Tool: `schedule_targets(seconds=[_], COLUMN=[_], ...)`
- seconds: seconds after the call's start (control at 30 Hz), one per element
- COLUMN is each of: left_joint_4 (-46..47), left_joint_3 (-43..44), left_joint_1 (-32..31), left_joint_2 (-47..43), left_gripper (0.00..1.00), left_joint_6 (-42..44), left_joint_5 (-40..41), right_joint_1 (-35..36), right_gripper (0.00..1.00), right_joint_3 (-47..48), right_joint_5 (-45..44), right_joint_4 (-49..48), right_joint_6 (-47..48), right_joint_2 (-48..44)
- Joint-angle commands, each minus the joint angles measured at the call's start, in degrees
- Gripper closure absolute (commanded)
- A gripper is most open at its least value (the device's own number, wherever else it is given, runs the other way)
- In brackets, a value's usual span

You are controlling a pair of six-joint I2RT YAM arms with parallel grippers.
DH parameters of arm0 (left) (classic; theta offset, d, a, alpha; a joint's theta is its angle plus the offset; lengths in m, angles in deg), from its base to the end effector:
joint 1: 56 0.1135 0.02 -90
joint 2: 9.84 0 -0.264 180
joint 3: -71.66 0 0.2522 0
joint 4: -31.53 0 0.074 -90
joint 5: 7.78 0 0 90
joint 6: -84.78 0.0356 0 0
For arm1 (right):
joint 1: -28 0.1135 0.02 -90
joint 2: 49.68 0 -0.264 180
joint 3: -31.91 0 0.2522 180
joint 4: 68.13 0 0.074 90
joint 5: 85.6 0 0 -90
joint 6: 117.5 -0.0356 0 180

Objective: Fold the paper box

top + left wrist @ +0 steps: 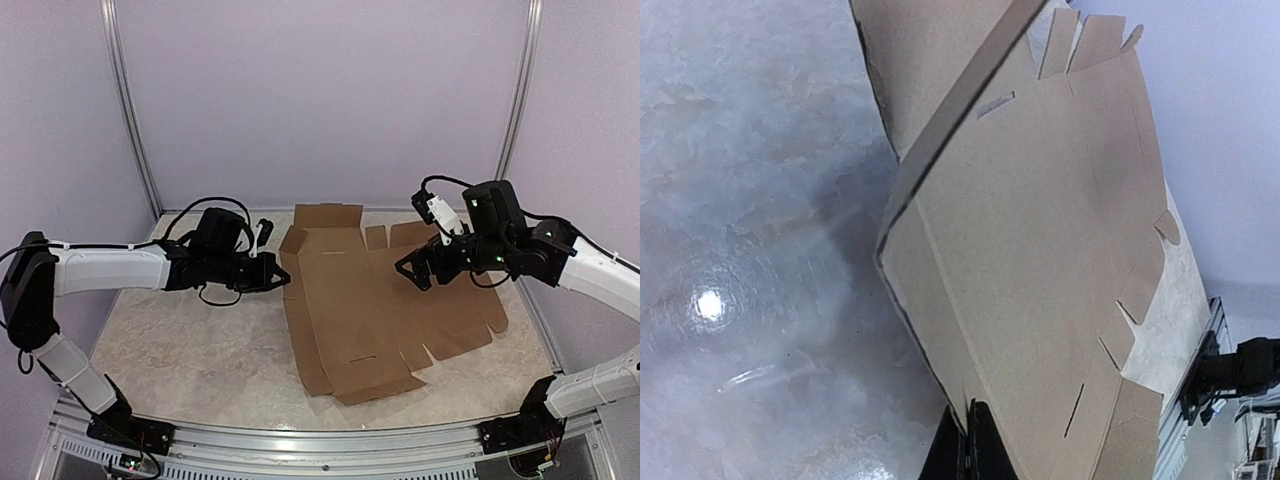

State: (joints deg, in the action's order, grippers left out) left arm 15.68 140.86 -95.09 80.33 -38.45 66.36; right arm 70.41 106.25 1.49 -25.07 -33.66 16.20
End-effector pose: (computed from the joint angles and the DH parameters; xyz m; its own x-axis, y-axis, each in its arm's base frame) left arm 0.2600 -0.2238 0.2224 -0.8145 -0.0175 -0.5799 0.3945 0.7162 -0.5757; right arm 0.1871 0.1685 0.3293 -0.4858 -0.2986 -0.8215 -0.5940 0.8022 0.0597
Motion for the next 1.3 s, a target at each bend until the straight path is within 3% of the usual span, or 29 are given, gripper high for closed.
schedule_targets(seconds=[0.0, 0.23, 0.5, 0.83, 0.97, 1.13, 1.27], left_joint_4=[-18.7, -30.78, -40.44, -38.98, -34.89, -24.77, -27.11], left_joint_3=[5.23, 12.66, 24.89, 33.42, 34.4, 27.21, 29.76], left_joint_1=[-1.16, -1.81, -3.15, -5.5, -5.45, -5.73, -6.07], left_joint_2=[-1.11, -3.21, -2.03, 2.96, 5.84, 5.92, 7.55], left_gripper=[1.0, 1.0, 1.0, 1.0, 1.0, 1.0, 1.0], left_joint_6=[12.14, 19.43, 29.85, 57.81, 69.59, 88.42, 87.1], left_joint_5=[7.5, 20.76, 40.56, 59.0, 59.39, 57.26, 51.47], right_joint_1=[1.04, 1.26, 1.36, 1.36, 1.36, 1.36, 1.36], right_gripper=[0.0, 0.0, 0.0, 0.0, 0.01, 0.0, 0.0], right_joint_3=[1.6, 1.66, 4.97, 6.53, 7.0, 4.84, 3.32], right_joint_5=[7.41, 15.52, 10.65, 7.31, 2.16, -3.92, -4.71], right_joint_4=[-5.62, -13.07, -16.98, -17.19, -16.41, -16.53, -14.51], right_joint_6=[9.21, 19.51, 23.18, 26.45, 26.28, 25.68, 25.23], right_joint_2=[-0.38, -0.39, 3.07, 3.4, 3.72, 2.0, 0.37])
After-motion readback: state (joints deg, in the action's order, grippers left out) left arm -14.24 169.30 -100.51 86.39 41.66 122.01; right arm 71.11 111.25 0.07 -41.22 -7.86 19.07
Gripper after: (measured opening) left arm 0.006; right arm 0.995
